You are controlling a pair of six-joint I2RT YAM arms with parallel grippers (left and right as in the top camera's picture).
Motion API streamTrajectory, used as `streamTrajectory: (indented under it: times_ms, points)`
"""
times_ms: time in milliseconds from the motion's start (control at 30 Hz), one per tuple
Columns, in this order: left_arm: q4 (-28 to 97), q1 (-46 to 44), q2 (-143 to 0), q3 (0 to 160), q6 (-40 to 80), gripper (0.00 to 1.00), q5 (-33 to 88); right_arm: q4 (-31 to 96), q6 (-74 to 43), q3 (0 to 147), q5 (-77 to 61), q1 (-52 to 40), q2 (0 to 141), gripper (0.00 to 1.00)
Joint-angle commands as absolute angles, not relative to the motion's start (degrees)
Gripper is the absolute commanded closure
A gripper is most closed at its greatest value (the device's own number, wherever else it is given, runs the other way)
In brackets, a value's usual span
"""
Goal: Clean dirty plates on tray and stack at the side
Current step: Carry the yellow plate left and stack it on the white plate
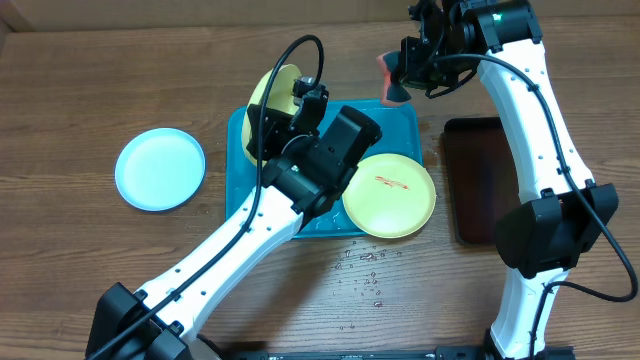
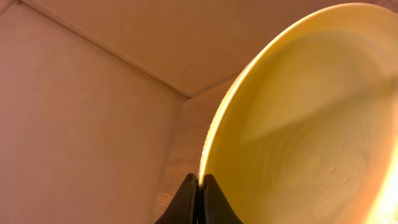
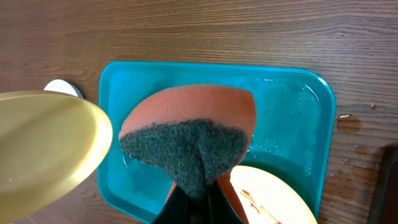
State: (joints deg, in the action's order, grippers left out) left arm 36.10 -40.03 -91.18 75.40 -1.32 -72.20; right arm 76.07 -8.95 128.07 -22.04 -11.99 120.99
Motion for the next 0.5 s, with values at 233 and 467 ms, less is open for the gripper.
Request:
streamTrajectory:
  times_ms: [233, 467]
  points:
    - [40.6, -31.0, -89.7, 76.8, 1.2, 0.96, -24.9, 76.8, -7.2, 128.3, -21.9, -12.0, 120.8, 0.96]
    - [44.3, -14.7, -89.6, 76.8, 12.1, 0.95, -9.6, 76.8, -7.2, 128.3, -21.9, -12.0, 120.8, 0.96]
